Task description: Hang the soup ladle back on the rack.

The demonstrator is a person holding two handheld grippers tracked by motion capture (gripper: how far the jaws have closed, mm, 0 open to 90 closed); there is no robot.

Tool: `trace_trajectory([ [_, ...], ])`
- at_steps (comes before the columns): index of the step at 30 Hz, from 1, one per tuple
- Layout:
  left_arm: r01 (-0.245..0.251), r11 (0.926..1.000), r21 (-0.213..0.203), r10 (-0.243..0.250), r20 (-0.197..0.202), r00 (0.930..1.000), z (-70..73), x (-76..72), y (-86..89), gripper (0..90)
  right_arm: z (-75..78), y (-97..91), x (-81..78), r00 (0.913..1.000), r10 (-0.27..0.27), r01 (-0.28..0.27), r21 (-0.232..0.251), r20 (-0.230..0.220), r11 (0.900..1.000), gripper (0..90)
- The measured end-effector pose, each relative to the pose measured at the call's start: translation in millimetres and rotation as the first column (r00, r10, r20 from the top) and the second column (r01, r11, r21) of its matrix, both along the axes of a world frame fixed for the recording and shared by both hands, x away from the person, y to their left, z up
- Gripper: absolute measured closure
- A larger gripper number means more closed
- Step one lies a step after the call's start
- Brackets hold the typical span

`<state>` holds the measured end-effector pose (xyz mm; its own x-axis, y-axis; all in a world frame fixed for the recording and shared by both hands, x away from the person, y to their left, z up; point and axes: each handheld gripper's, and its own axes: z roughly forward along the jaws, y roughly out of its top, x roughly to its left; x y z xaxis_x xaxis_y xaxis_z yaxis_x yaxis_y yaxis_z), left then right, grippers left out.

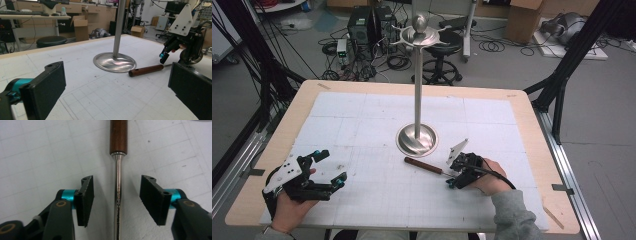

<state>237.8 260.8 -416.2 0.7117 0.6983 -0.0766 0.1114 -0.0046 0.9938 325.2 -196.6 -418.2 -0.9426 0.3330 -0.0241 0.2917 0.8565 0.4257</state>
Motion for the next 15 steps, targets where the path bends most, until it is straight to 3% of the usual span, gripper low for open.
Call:
trace_trajectory([
  [6,0.0,1.0,-0.002,0.0,-0.002,1.0,0.0,-0.5,-0.3,1.8,0.4,-0.7,0.1,0.9996,0.005,-0.004,0.01,-0.028,0.9999,55.8],
  [11,-0.001,1.0,0.0,0.001,0.001,1.0,0.3,-1.0,0.8,1.8,0.9,-1.9,1.6,0.9994,-0.005,0.005,0.015,-0.034,0.9999,67.1],
  [15,-0.002,1.0,-0.002,0.002,0.0,1.0,0.1,-1.2,1.6,1.8,0.8,-2.3,1.8,0.9993,-0.015,0.016,0.017,-0.036,0.9997,71.1],
])
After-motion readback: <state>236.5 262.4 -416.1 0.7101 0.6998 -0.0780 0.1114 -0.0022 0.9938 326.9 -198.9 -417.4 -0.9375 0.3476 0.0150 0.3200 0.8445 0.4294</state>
